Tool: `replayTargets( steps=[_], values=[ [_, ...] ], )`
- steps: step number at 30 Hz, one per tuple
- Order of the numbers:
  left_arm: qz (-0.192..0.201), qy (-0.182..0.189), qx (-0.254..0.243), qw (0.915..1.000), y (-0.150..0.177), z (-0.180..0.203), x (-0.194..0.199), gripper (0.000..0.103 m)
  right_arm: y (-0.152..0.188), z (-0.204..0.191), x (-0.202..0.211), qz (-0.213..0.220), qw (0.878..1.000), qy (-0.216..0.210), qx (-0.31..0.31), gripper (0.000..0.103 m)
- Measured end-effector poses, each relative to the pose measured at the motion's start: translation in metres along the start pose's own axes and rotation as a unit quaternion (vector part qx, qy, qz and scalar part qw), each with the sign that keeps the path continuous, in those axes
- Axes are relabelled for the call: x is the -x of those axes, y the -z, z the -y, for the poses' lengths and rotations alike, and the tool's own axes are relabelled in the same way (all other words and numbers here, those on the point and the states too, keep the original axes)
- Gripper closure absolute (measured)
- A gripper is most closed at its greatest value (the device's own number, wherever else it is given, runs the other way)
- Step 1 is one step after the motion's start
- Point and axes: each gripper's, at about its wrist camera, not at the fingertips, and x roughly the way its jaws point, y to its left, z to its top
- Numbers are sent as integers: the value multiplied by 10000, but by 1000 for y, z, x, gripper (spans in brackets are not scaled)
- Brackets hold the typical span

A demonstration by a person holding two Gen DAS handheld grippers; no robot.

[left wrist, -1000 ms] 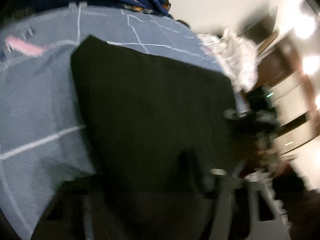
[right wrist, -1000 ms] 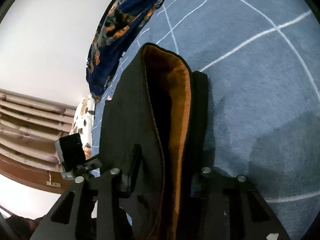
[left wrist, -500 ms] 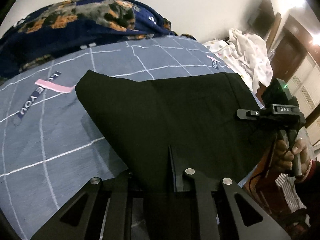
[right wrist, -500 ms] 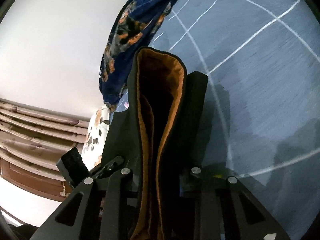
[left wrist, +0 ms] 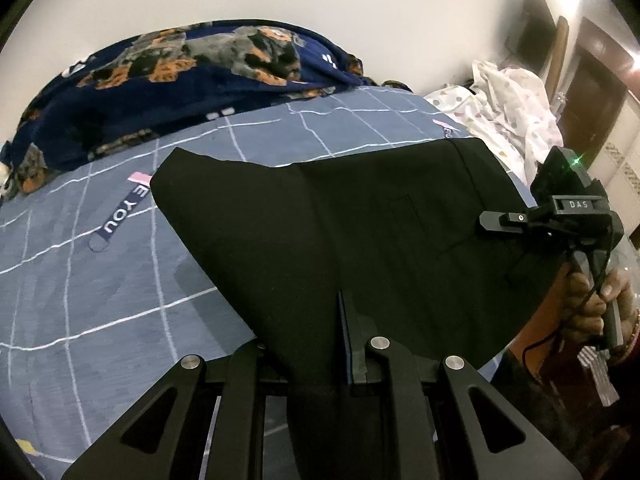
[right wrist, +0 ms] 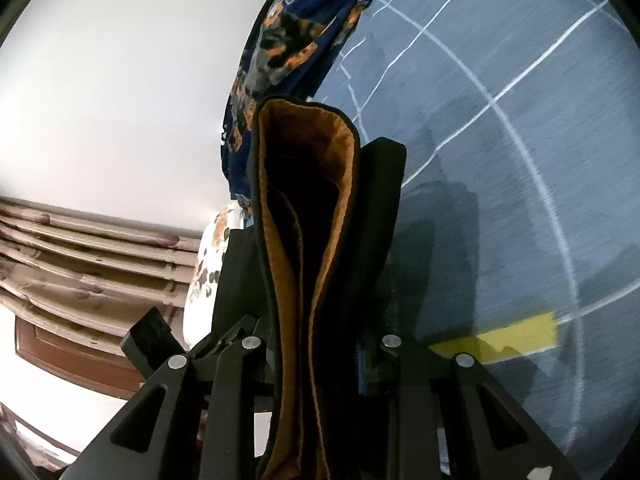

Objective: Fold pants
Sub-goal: 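Grasp the folded trousers with the left gripper while the right gripper holds the edge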

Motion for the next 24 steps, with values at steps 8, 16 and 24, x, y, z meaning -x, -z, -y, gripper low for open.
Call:
replayTargets(
  steps=[8,16,24],
  values=[
    [70,-149,56,9998,5,-15,13,88,4,-14,-20,-85,9999,-71,-43,80],
    [119,-261,145,9995,8,-29,21,88,6,-20,-36,-181,9997,-106,-148,80],
    [194,-371,222,9989,8,-45,28,88,1,-28,-49,-270,9994,-142,-170,80]
  ],
)
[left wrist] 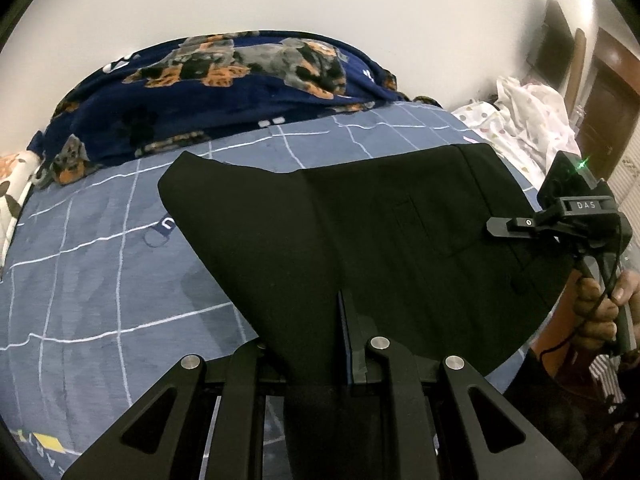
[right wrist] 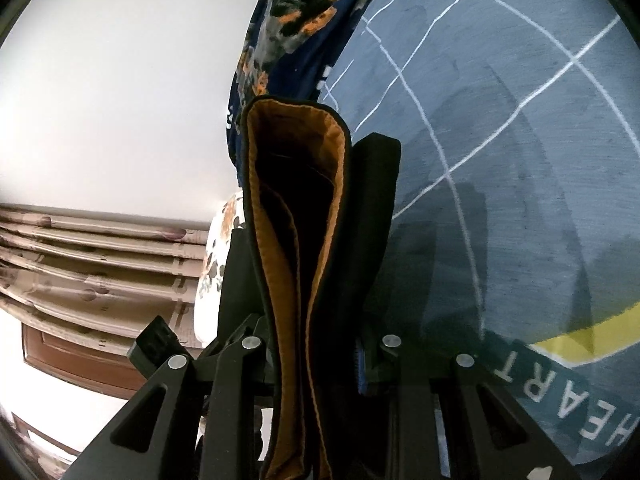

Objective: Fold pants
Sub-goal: 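Grasp the folded trousers with the left gripper while the right gripper holds the edge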

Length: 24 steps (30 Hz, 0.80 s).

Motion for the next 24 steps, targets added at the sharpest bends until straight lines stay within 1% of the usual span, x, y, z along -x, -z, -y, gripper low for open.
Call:
replayTargets(
  steps=[11,24],
  values=[
    [53,-80,246,9996,-1,-23,4,88,-1,-8,-20,-133,9999,-11,-69,80],
    [89,-215,399,9989,-7,-48,9,88,-5,-23,-43,-263,9996,-73,-94,80]
  ],
)
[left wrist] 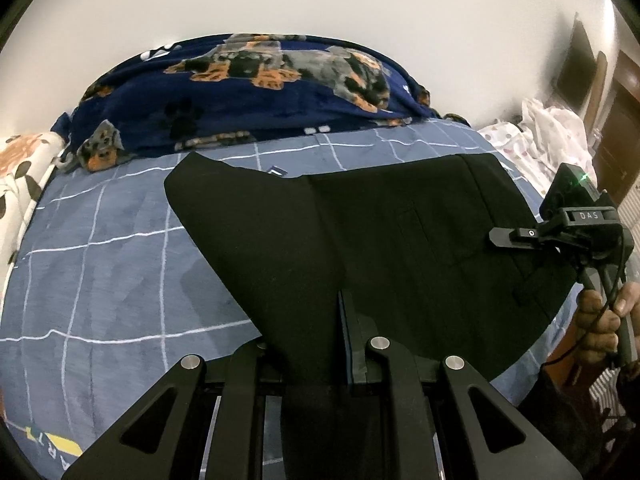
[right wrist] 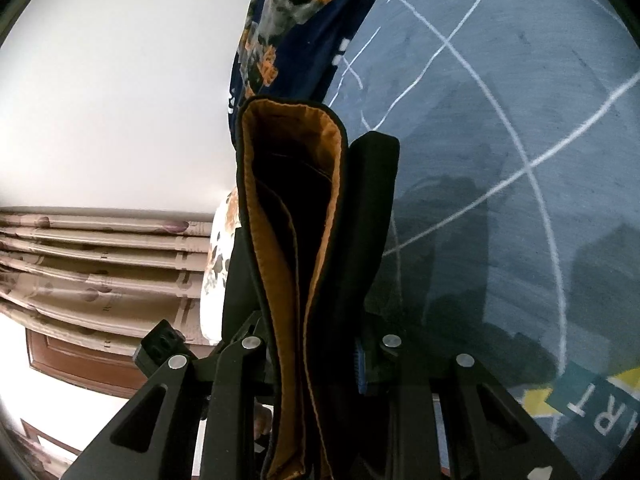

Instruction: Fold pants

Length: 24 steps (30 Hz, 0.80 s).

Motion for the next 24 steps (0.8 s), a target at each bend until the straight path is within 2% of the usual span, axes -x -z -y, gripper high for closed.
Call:
replayTargets(
  steps=[12,24],
  values=[
    [150,-170,172,9996,-25,-31,0,88,-21,-19,-29,-117,9998,-104,79,80],
    [292,-375,267,9985,-68,-67,-23,88,-68,-35,-61,-132,9996,-207,167,80]
  ],
)
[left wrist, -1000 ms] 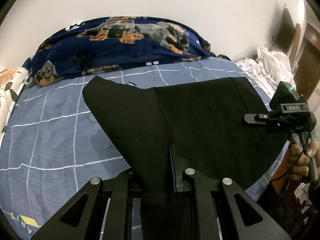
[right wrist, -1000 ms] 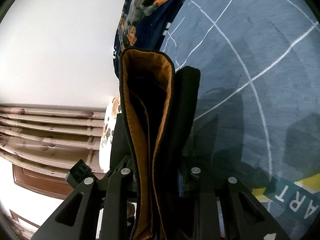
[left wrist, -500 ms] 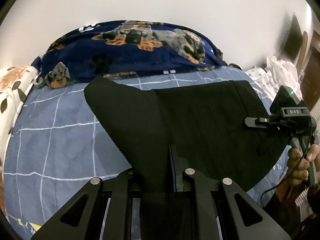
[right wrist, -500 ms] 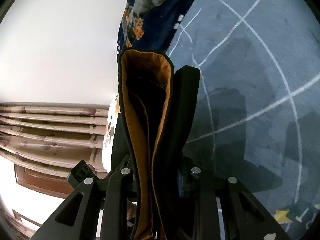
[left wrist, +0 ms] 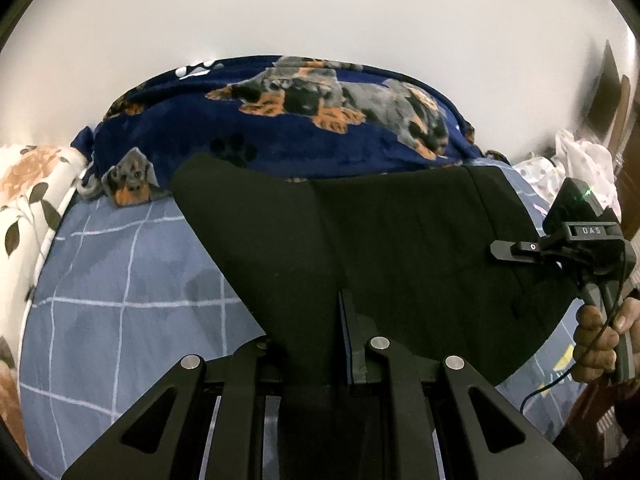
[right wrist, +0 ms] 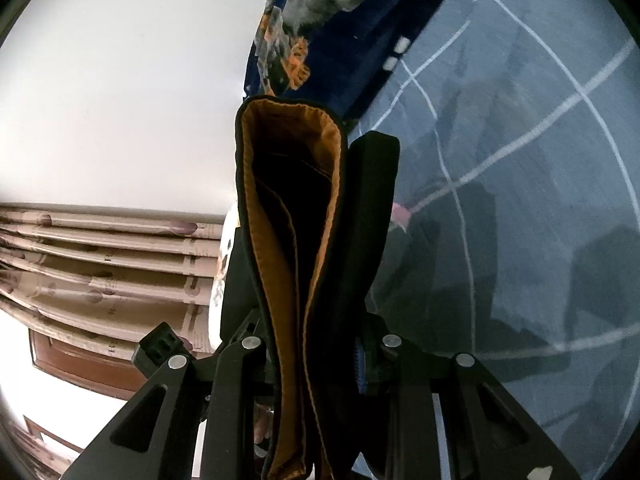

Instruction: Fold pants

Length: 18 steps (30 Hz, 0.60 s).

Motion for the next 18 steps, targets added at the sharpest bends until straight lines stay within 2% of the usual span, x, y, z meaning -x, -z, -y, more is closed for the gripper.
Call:
replayTargets(
  steps=[18],
  values=[
    [-17,-195,138,9997,-46,-44,-64,88,-71,14,-52,-25,9999,-56,-86,80]
  ],
)
